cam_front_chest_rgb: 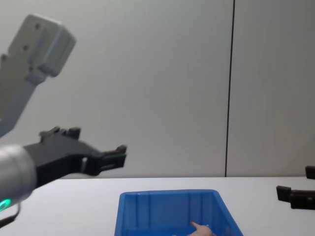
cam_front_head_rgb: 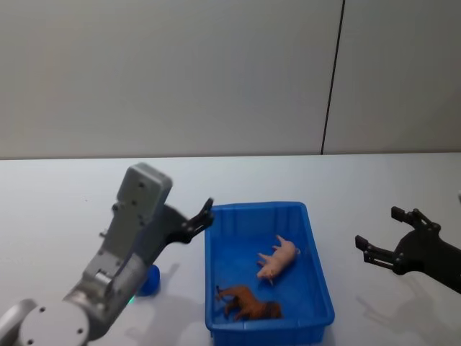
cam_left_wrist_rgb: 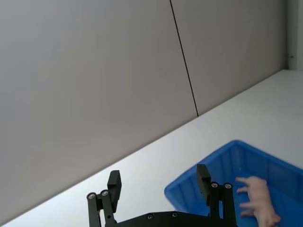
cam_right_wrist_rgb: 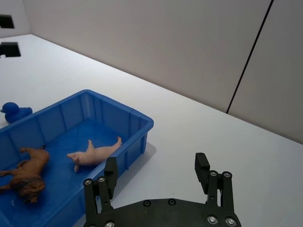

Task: Pick up the two dolls from the table and place them into the box.

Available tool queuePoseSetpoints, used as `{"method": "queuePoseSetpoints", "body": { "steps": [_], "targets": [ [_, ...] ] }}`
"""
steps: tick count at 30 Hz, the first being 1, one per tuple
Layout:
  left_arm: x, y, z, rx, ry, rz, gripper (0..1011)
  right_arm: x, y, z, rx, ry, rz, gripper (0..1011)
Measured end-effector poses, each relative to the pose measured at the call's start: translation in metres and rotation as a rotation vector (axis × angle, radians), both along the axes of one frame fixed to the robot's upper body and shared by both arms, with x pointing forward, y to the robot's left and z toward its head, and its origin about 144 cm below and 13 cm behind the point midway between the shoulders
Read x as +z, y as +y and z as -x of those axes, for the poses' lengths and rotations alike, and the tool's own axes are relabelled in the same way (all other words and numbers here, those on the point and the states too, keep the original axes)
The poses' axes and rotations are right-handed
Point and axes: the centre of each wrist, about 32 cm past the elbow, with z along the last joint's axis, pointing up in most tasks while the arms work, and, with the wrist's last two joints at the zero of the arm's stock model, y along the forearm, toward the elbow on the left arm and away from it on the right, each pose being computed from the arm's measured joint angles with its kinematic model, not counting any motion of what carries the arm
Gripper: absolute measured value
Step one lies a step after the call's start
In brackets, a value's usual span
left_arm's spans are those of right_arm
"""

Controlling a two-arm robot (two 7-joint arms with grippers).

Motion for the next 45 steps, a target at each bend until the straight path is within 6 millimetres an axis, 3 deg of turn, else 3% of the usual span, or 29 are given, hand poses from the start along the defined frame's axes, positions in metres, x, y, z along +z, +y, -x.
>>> {"method": "queuePoseSetpoints", "body": {
  "steps": [8,18,45],
  "targets": [
    [-0.011,0.022,0.024,0.031,0.085,-0.010,1003,0.000,-0.002,0.001,-0.003,0.000,0.000,1001],
    [-0.027,0.040,0.035,0.031,0.160,0.000,1003,0.000,-0.003,0.001,-0.006,0.000,-0.001,1001],
    [-0.075,0.070,0.013,0.020,0.298,0.021,1003,0.000,-0.004,0.001,-0.007,0.001,-0.001,1001]
  ]
}}
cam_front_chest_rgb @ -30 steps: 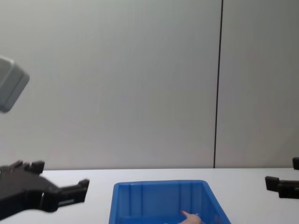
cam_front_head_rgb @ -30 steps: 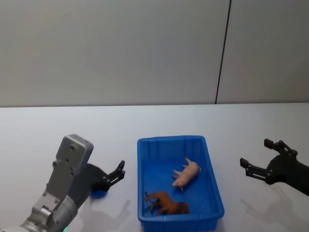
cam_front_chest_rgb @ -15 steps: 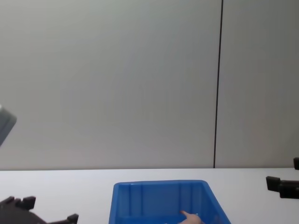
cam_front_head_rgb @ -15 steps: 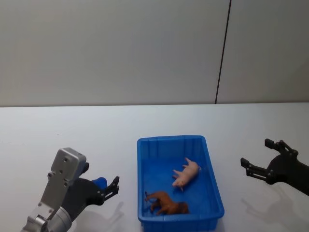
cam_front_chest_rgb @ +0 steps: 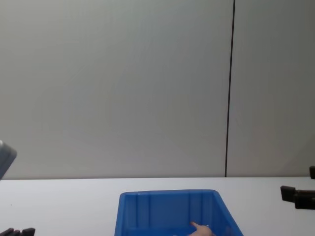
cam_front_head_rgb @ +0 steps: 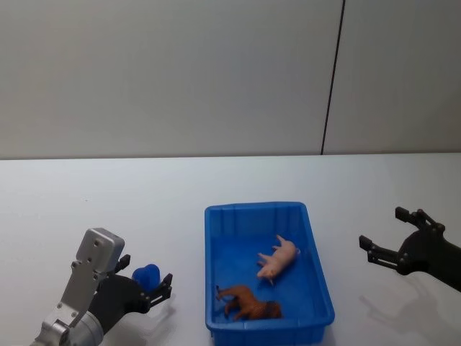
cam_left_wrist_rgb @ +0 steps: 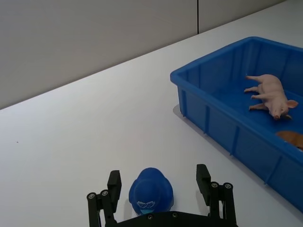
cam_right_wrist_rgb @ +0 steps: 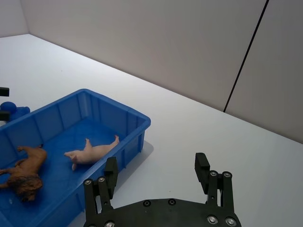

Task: Pick up the two dolls from the table and place them into the box.

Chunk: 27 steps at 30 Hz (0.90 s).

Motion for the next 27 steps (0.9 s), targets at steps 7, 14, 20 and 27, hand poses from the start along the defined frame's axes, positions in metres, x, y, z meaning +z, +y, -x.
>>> {"method": "queuePoseSetpoints", "body": {
  "steps": [7,14,20,27],
  "targets": [
    [-0.007,0.006,-0.007,-0.001,0.028,-0.007,997,0.000,0.000,0.000,0.000,0.000,0.000,1001],
    [-0.011,0.011,-0.013,-0.008,0.055,-0.014,834,0.000,0.000,0.000,0.000,0.000,0.000,1001],
    [-0.014,0.014,-0.017,-0.014,0.070,-0.018,647,0.000,0.000,0.000,0.000,0.000,0.000,1001],
    [-0.014,0.016,-0.019,-0.019,0.072,-0.021,564,0.000,0.000,0.000,0.000,0.000,0.000,1001]
  ]
}}
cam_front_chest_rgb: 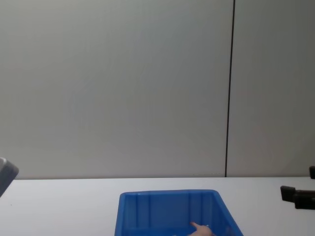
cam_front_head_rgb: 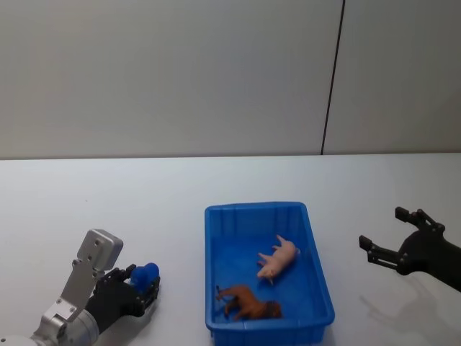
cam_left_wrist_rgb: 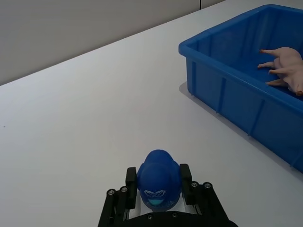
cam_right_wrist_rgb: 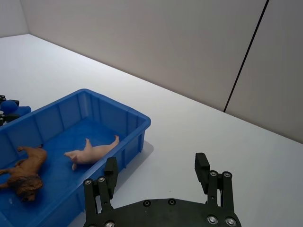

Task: Pick up the two dolls from the table and place them into the box.

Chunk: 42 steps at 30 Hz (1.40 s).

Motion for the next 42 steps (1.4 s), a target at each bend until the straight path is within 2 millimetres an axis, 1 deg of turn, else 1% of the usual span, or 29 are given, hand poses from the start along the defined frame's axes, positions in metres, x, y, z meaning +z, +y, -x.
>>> {"method": "queuePoseSetpoints", "body": {
  "steps": [4,8,13,17,20,21,26,28,30,31,34,36,37,38,39,40,42],
  "targets": [
    [0.003,0.000,-0.001,-0.005,-0.006,-0.004,533,0.000,0.000,0.000,0.000,0.000,0.000,1001],
    [0.009,-0.002,-0.004,-0.017,-0.027,-0.005,505,0.000,0.000,0.000,0.000,0.000,0.000,1001],
    [0.025,-0.008,-0.010,-0.047,-0.073,-0.009,472,0.000,0.000,0.000,0.000,0.000,0.000,1001],
    [0.041,-0.020,-0.017,-0.084,-0.122,-0.006,443,0.000,0.000,0.000,0.000,0.000,0.000,1001],
    [0.049,-0.027,-0.021,-0.106,-0.146,-0.002,430,0.000,0.000,0.000,0.000,0.000,0.000,1001],
    [0.054,-0.033,-0.024,-0.122,-0.161,0.001,420,0.000,0.000,0.000,0.000,0.000,0.000,1001],
    [0.065,-0.049,-0.030,-0.162,-0.192,0.009,392,0.000,0.000,0.000,0.000,0.000,0.000,1001],
    [0.069,-0.057,-0.034,-0.182,-0.204,0.014,413,0.000,0.000,0.000,0.000,0.000,0.000,1001],
    [0.072,-0.062,-0.035,-0.195,-0.209,0.015,465,0.000,0.000,0.000,0.000,0.000,0.000,1001],
    [0.074,-0.066,-0.037,-0.207,-0.214,0.018,528,0.000,0.000,0.000,0.000,0.000,0.000,1001],
    [0.078,-0.075,-0.041,-0.229,-0.225,0.026,614,0.000,0.000,0.000,0.000,0.000,0.000,1001],
    [0.080,-0.081,-0.043,-0.243,-0.230,0.030,699,0.000,0.000,0.000,0.000,0.000,0.000,1001],
    [0.080,-0.082,-0.043,-0.246,-0.232,0.030,713,0.000,0.000,0.000,0.000,0.000,0.000,1001],
    [0.081,-0.084,-0.044,-0.250,-0.234,0.032,757,0.000,0.000,0.000,0.000,0.000,0.000,1001],
    [0.082,-0.087,-0.045,-0.257,-0.238,0.034,757,0.000,0.000,0.000,0.000,0.000,0.000,1001],
    [0.083,-0.088,-0.045,-0.260,-0.240,0.035,813,0.000,0.000,0.000,0.000,0.000,0.000,1001],
    [0.084,-0.092,-0.046,-0.267,-0.247,0.038,848,0.000,0.000,0.000,0.000,0.000,0.000,1001]
  ]
}}
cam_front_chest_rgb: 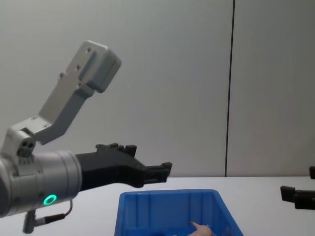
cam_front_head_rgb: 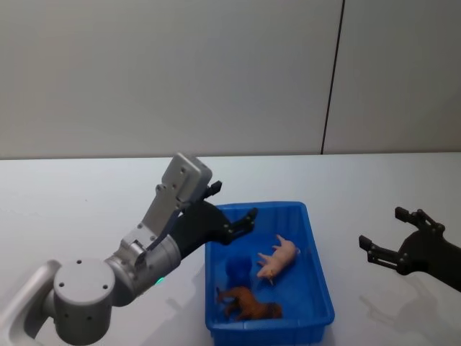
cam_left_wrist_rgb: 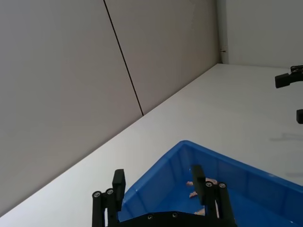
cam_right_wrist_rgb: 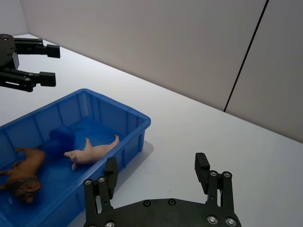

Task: Pick up the two dolls from the table and place them into the box.

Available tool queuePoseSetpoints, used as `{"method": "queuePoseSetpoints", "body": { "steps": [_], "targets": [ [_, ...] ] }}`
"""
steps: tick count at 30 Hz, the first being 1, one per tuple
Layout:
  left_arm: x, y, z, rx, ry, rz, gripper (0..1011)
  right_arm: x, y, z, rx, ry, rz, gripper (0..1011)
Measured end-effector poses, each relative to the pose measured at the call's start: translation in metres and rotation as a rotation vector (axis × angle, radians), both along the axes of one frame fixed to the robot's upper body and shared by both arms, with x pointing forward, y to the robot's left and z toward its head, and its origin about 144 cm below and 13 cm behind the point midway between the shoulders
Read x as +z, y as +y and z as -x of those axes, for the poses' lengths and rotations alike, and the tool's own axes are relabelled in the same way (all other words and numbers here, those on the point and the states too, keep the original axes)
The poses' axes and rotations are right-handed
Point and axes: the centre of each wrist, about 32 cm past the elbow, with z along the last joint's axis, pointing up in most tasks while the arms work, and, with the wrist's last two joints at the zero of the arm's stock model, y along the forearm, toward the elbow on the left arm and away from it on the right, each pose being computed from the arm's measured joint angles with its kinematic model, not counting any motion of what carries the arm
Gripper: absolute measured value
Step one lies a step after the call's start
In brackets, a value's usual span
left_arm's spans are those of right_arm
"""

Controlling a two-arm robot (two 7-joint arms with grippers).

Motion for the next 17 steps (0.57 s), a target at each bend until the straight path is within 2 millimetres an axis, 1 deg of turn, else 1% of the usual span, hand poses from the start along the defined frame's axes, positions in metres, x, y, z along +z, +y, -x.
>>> {"method": "queuePoseSetpoints", "body": {
  "steps": [1,3,4,5,17],
  "targets": [
    [0.0004,-0.0009,-0.0002,-0.001,-0.002,0.001,897,0.0000,0.0000,0.0000,0.000,0.000,0.000,1001],
    [0.0011,-0.0022,-0.0004,-0.004,-0.006,0.002,934,0.0000,0.0000,0.0000,0.000,0.000,0.000,1001],
    [0.0021,-0.0034,-0.0003,-0.005,-0.011,0.004,979,0.0000,0.0000,0.0000,0.000,0.000,0.000,1001],
    [0.0028,-0.0038,-0.0002,-0.005,-0.015,0.005,993,0.0000,0.0000,0.0000,0.000,0.000,0.000,1001],
    [0.0090,-0.0073,0.0014,0.002,-0.047,0.016,1000,0.0000,0.0000,0.0000,0.000,0.000,0.000,1001]
  ]
}}
